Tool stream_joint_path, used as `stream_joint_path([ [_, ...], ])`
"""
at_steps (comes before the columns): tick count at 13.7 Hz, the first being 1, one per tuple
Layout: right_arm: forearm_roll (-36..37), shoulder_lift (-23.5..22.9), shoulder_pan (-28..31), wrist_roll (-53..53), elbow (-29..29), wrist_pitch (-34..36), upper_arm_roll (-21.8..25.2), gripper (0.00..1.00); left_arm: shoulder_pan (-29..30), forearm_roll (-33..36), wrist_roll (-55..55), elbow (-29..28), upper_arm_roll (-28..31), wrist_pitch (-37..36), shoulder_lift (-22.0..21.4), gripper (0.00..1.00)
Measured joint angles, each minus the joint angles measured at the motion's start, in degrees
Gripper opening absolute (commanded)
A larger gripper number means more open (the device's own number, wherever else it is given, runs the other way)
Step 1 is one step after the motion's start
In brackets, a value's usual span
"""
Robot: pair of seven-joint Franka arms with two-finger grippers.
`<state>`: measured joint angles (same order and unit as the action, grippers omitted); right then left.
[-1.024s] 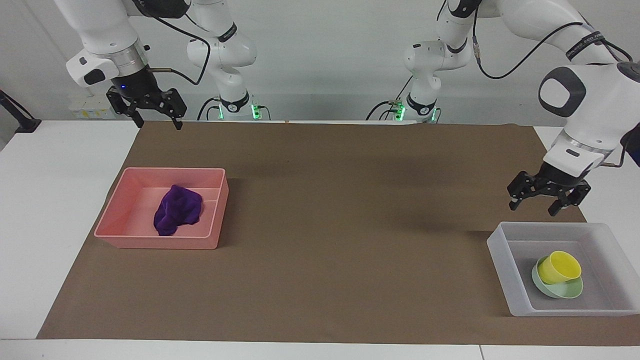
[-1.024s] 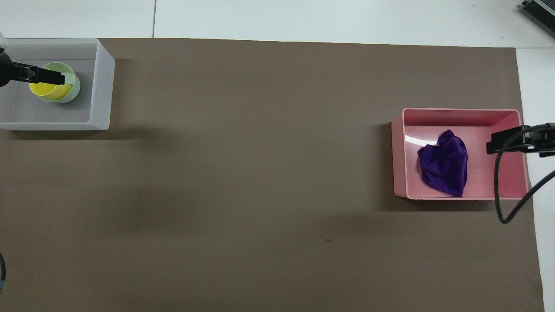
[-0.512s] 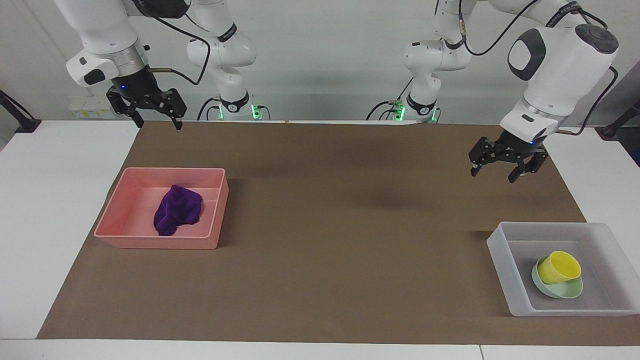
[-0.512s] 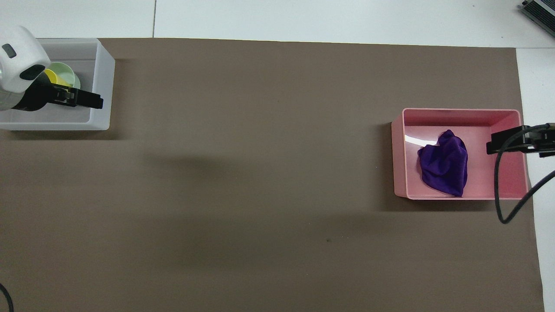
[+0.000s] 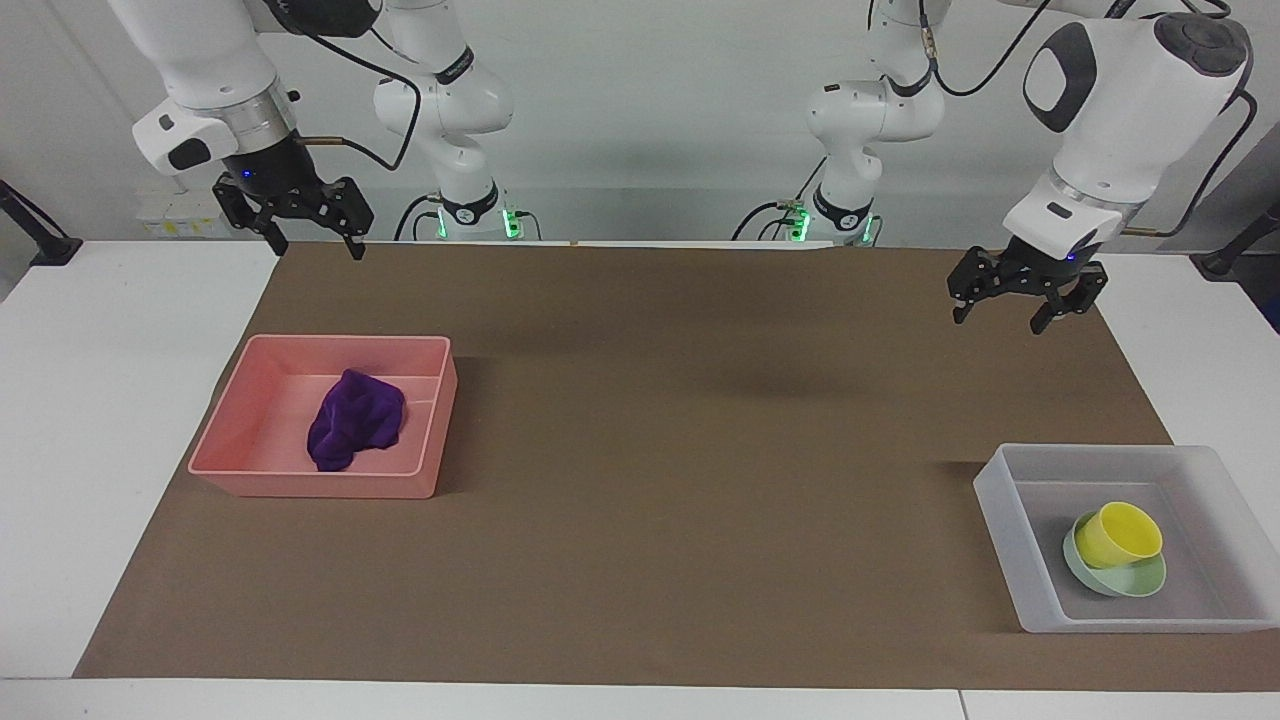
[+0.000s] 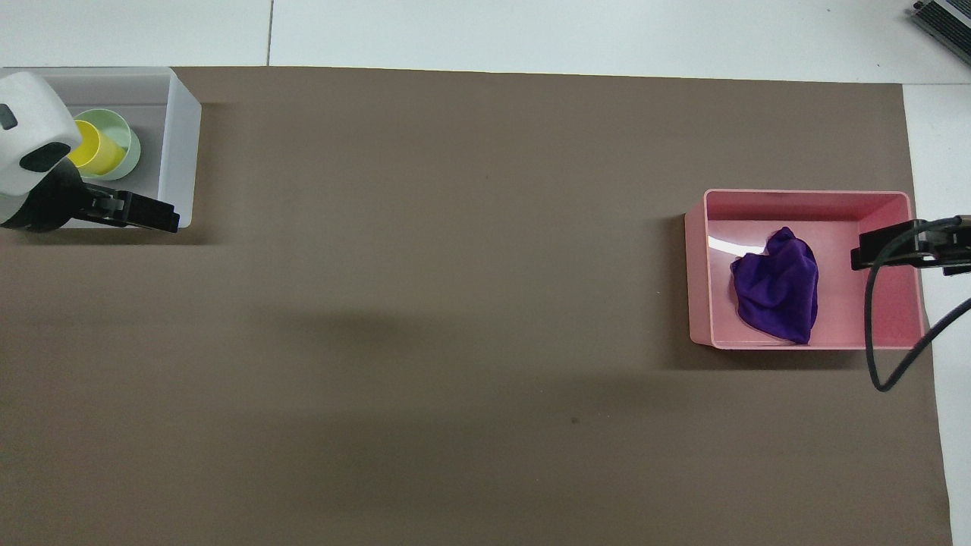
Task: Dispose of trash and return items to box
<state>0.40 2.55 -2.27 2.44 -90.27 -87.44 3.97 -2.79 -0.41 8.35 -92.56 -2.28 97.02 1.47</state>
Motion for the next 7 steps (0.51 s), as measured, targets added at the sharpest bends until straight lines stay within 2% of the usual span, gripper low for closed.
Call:
stream_joint_path([
  [7,0.0,0.04,0.0,0.0,-0.05,0.0,0.0,1.0,0.05,0.13,-0.24,-0.61,0.06,-0.99,-0.23,1.0],
])
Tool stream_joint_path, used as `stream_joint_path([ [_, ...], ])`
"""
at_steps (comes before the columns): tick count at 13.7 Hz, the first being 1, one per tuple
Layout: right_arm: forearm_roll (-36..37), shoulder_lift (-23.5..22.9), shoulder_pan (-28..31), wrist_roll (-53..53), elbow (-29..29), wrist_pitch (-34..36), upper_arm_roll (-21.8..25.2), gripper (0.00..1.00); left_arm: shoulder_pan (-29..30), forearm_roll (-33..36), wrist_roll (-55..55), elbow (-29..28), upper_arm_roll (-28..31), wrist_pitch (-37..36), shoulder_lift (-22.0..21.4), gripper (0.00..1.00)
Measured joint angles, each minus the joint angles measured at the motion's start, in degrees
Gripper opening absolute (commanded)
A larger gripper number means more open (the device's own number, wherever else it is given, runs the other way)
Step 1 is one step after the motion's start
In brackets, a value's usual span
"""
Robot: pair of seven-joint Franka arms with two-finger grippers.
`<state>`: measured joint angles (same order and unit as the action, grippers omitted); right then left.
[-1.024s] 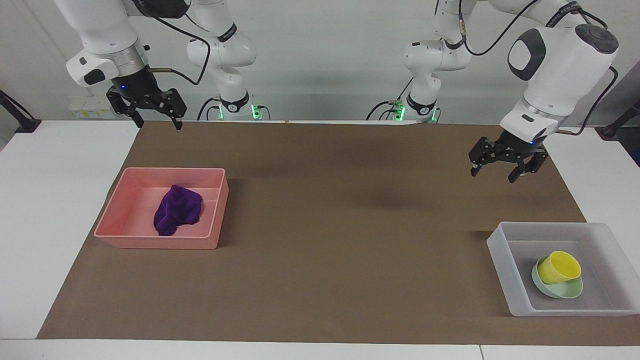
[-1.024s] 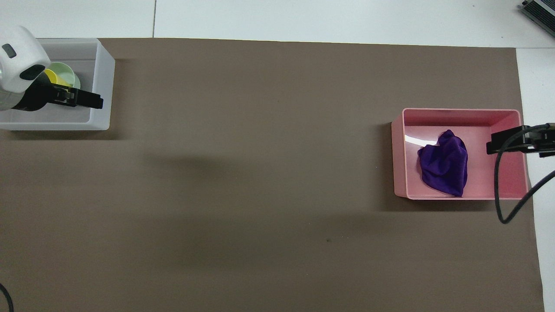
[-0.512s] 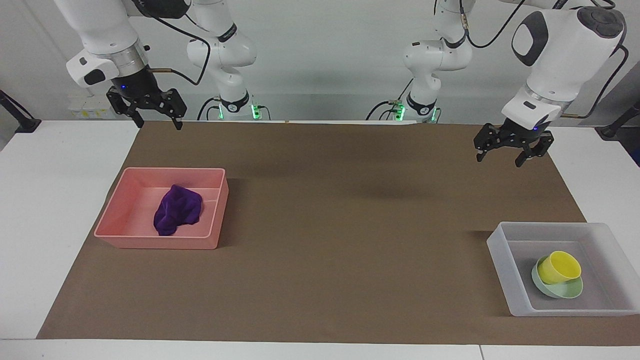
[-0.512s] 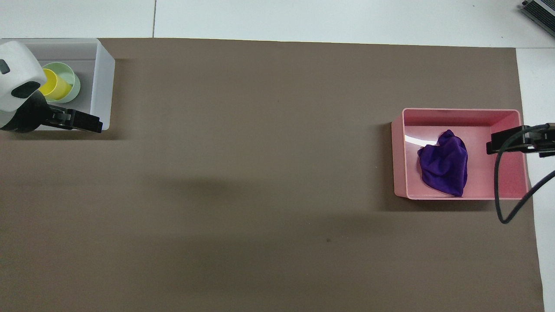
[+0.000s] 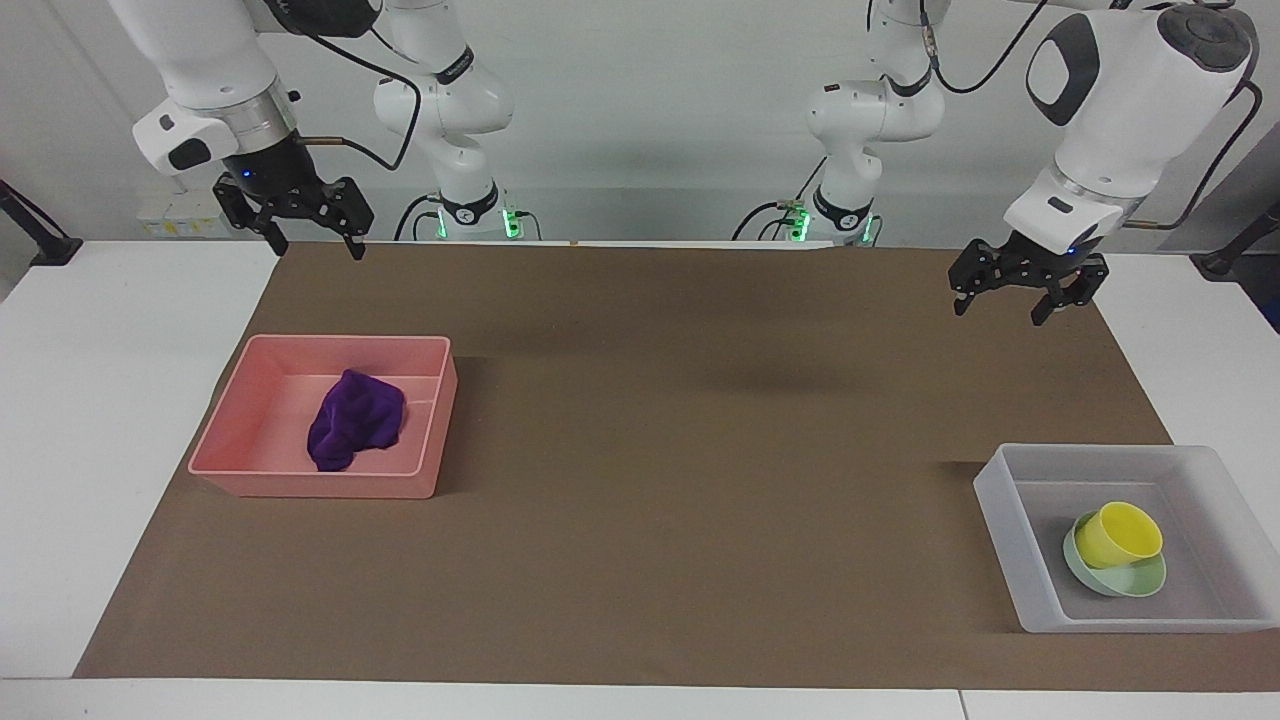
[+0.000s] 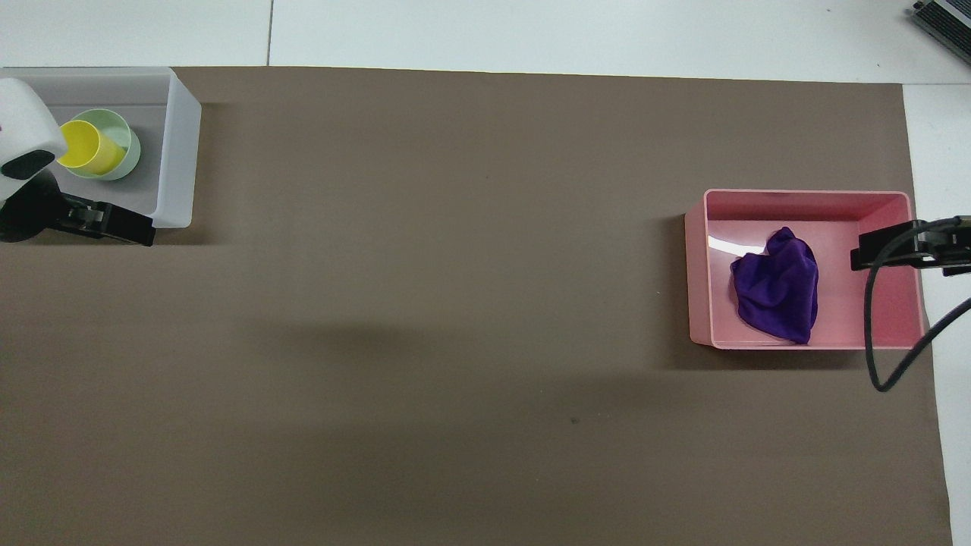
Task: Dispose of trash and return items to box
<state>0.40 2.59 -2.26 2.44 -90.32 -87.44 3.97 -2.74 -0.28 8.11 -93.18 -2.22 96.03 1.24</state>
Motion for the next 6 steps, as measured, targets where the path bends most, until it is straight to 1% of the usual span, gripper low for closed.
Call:
stream_joint_path([
  [2,0.0,0.0,0.0,0.0,-0.01,0.0,0.0,1.0,0.07,0.01,-0.21,-0.01,0.12,0.0,-0.11,1.0],
  [6,0.0,0.0,0.01,0.0,-0.03,0.0,0.0,1.0,0.1,0.41,-4.32,-0.08,0.21,0.06,-0.47,1.0],
])
